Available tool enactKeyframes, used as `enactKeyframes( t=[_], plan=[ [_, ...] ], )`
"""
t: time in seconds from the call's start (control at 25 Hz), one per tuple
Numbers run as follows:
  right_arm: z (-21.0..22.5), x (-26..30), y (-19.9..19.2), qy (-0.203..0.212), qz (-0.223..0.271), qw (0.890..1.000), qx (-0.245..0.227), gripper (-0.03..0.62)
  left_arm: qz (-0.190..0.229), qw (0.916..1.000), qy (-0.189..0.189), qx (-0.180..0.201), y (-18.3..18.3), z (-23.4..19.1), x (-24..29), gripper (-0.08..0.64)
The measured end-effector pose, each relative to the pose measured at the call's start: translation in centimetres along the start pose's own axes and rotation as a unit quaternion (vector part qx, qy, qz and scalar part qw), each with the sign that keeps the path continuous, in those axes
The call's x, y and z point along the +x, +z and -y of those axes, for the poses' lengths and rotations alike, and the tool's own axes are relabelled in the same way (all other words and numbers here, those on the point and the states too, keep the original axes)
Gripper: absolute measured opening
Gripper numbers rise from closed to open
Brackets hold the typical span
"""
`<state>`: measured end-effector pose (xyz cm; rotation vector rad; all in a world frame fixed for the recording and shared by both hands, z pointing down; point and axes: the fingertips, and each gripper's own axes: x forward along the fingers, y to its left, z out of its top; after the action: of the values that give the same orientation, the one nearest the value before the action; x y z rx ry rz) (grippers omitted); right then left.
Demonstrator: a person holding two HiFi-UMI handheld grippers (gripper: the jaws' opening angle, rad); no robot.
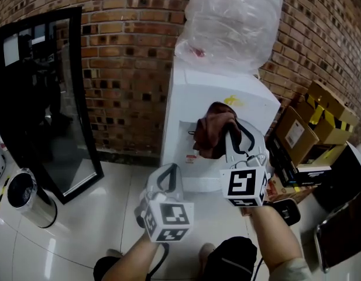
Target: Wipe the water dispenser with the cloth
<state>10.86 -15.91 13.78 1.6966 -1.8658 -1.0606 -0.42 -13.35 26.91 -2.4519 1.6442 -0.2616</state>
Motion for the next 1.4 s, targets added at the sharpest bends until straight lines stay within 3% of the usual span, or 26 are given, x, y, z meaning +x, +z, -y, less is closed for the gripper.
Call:
enactKeyframes(
  t=[0.44,0.92,1.4],
  plan=[
    [3.0,-1.4,-3.9,-0.027,-0.031,0.999,0.008,0.072,0.013,0.9986,-0.052,-0.005,0.9,5.6,2.0,0.0],
    [8.2,-3.3,-10.1,-0.078,-0.092,0.992,0.043,0.072,0.014,0.9969,-0.077,-0.012,1.4,9.3,3.0,0.0],
    [7.9,-3.6,-15.2,-0.064,-0.134,0.987,0.066,0.071,0.009,0.9955,-0.092,-0.021,1.4,12.8,3.8,0.0]
  ],
)
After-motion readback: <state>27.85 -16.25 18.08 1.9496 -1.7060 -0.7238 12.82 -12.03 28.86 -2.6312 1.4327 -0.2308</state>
